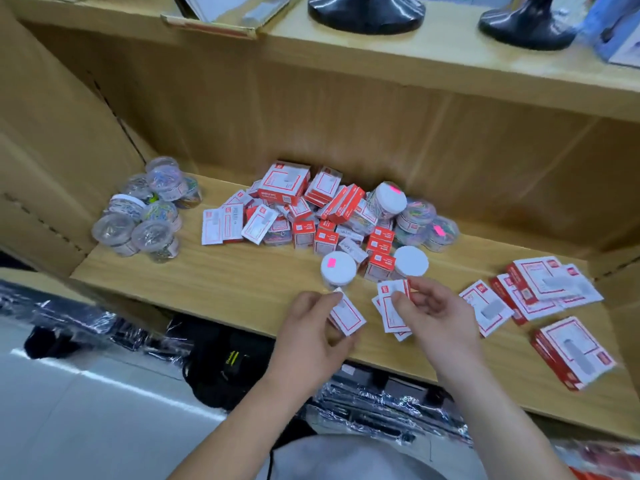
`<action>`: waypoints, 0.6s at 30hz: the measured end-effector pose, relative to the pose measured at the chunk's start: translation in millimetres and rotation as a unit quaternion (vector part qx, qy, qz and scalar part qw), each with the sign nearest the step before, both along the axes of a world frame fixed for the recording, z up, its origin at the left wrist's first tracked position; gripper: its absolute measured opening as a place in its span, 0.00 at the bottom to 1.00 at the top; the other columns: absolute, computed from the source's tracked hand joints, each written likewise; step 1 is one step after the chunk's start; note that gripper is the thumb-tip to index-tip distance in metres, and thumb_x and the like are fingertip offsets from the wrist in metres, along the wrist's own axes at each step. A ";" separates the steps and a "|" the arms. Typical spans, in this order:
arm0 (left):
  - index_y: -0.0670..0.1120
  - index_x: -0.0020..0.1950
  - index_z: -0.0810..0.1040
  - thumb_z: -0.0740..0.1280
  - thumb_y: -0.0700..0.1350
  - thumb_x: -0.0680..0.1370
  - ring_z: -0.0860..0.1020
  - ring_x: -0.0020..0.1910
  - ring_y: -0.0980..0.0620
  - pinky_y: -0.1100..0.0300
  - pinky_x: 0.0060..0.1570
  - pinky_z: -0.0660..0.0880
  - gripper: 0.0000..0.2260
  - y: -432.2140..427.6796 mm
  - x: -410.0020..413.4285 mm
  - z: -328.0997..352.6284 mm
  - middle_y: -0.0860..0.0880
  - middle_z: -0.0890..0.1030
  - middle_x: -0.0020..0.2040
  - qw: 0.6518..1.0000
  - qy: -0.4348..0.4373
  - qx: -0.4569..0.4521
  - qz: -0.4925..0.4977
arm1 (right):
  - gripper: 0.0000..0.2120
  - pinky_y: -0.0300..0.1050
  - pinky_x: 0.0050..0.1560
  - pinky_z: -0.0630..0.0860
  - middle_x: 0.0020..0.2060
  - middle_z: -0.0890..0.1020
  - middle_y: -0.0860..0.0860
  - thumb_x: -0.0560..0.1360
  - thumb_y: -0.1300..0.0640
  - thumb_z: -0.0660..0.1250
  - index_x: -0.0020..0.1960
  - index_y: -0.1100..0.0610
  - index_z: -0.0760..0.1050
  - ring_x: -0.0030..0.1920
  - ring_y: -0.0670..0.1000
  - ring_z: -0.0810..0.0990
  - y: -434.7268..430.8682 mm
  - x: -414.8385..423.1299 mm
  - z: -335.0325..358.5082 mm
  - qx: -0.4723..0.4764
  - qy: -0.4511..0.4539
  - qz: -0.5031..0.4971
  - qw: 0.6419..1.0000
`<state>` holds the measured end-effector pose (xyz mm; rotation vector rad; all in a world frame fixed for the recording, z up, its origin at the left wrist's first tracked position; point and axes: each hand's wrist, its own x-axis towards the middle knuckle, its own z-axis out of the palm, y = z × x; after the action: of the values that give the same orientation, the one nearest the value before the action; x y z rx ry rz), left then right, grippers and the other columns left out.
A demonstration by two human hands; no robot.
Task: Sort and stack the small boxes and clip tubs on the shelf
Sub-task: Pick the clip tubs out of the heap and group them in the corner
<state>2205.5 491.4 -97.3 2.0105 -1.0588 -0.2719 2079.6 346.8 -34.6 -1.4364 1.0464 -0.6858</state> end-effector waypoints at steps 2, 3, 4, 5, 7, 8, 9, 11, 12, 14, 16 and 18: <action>0.52 0.63 0.79 0.75 0.49 0.68 0.76 0.53 0.54 0.67 0.56 0.71 0.23 -6.6 -16.2 -0.7 0.52 0.76 0.56 1.000 -0.020 -0.019 0.007 | 0.13 0.27 0.37 0.74 0.38 0.82 0.48 0.72 0.62 0.76 0.55 0.53 0.81 0.33 0.36 0.78 -9.3 -15.8 -1.5 0.000 0.002 0.003 1.000; 0.52 0.62 0.79 0.75 0.49 0.68 0.76 0.52 0.54 0.68 0.54 0.70 0.22 -9.0 -22.7 -1.5 0.52 0.76 0.55 0.999 -0.037 -0.020 0.011 | 0.14 0.27 0.37 0.74 0.39 0.82 0.49 0.72 0.62 0.76 0.56 0.54 0.81 0.34 0.36 0.78 -14.6 -25.1 -2.3 -0.003 0.010 0.002 1.000; 0.52 0.61 0.78 0.75 0.49 0.68 0.75 0.52 0.52 0.67 0.53 0.70 0.22 -11.2 -29.0 -2.2 0.51 0.77 0.55 0.998 -0.058 -0.013 0.011 | 0.14 0.27 0.38 0.74 0.40 0.82 0.49 0.72 0.61 0.76 0.56 0.54 0.81 0.34 0.36 0.78 -19.0 -35.0 -2.1 -0.005 0.018 -0.001 1.000; 0.52 0.61 0.79 0.74 0.50 0.68 0.74 0.52 0.51 0.63 0.52 0.71 0.21 -13.1 -35.1 -2.8 0.51 0.78 0.54 0.996 -0.089 -0.004 0.004 | 0.14 0.27 0.38 0.74 0.40 0.82 0.49 0.72 0.61 0.77 0.56 0.54 0.81 0.34 0.36 0.78 -22.7 -45.1 -1.8 -0.006 0.021 -0.006 1.000; 0.52 0.61 0.79 0.74 0.52 0.69 0.74 0.52 0.48 0.56 0.52 0.75 0.21 -21.8 -45.6 -4.2 0.52 0.79 0.55 0.991 -0.134 0.002 -0.023 | 0.14 0.27 0.38 0.74 0.40 0.82 0.50 0.72 0.61 0.77 0.57 0.55 0.81 0.34 0.37 0.78 -31.2 -63.7 -1.7 -0.004 0.019 -0.028 0.999; 0.52 0.61 0.79 0.75 0.52 0.69 0.75 0.53 0.48 0.55 0.52 0.76 0.21 -29.6 -49.9 -4.5 0.52 0.79 0.56 0.990 -0.137 -0.004 -0.039 | 0.15 0.27 0.39 0.74 0.40 0.82 0.50 0.72 0.60 0.77 0.57 0.55 0.81 0.35 0.38 0.78 -36.3 -71.5 -1.6 -0.004 0.017 -0.039 0.999; 0.53 0.61 0.79 0.76 0.51 0.69 0.76 0.54 0.49 0.55 0.52 0.77 0.22 -39.4 -54.8 -4.9 0.52 0.78 0.58 0.990 -0.132 -0.012 -0.057 | 0.15 0.27 0.39 0.74 0.41 0.82 0.50 0.72 0.60 0.77 0.58 0.55 0.81 0.35 0.38 0.78 -42.2 -79.1 -1.7 -0.001 0.016 -0.048 0.999; 0.53 0.63 0.77 0.76 0.49 0.69 0.78 0.55 0.48 0.55 0.54 0.78 0.22 -60.0 -67.9 -5.5 0.52 0.76 0.61 0.989 -0.110 -0.030 -0.094 | 0.15 0.27 0.39 0.74 0.43 0.83 0.53 0.72 0.59 0.77 0.57 0.55 0.81 0.37 0.40 0.79 -52.6 -92.6 -0.3 -0.001 0.016 -0.065 0.998; 0.53 0.63 0.77 0.76 0.49 0.70 0.79 0.56 0.48 0.54 0.54 0.79 0.23 -69.0 -75.1 -6.4 0.51 0.76 0.62 0.988 -0.101 -0.037 -0.108 | 0.15 0.27 0.39 0.74 0.44 0.83 0.54 0.72 0.59 0.77 0.57 0.55 0.81 0.38 0.42 0.79 -57.6 -99.7 0.2 -0.006 0.021 -0.072 0.997; 0.53 0.62 0.77 0.75 0.52 0.70 0.80 0.55 0.48 0.54 0.53 0.79 0.22 -82.1 -88.4 -9.2 0.51 0.76 0.60 0.987 -0.088 -0.045 -0.124 | 0.15 0.26 0.39 0.73 0.43 0.83 0.53 0.72 0.58 0.77 0.57 0.55 0.81 0.38 0.41 0.79 -65.0 -114.9 4.4 -0.020 0.038 -0.092 0.995; 0.54 0.62 0.77 0.74 0.55 0.70 0.80 0.54 0.48 0.55 0.52 0.79 0.22 -93.1 -99.2 -8.8 0.52 0.76 0.59 0.987 -0.081 -0.047 -0.129 | 0.14 0.24 0.37 0.72 0.39 0.81 0.48 0.72 0.59 0.76 0.57 0.54 0.79 0.34 0.36 0.78 -75.5 -131.3 5.6 -0.036 0.051 -0.117 0.991; 0.54 0.62 0.77 0.73 0.58 0.69 0.80 0.53 0.48 0.55 0.52 0.79 0.23 -108.8 -107.0 -5.5 0.51 0.77 0.58 0.989 -0.071 -0.031 -0.123 | 0.14 0.24 0.35 0.72 0.38 0.80 0.45 0.73 0.59 0.75 0.57 0.54 0.78 0.32 0.33 0.78 -89.5 -146.2 4.8 -0.054 0.075 -0.138 0.986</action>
<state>2098.6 382.6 -102.9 1.8655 -1.3930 -0.2239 1933.4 257.4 -29.8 -1.4681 1.3613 -0.8529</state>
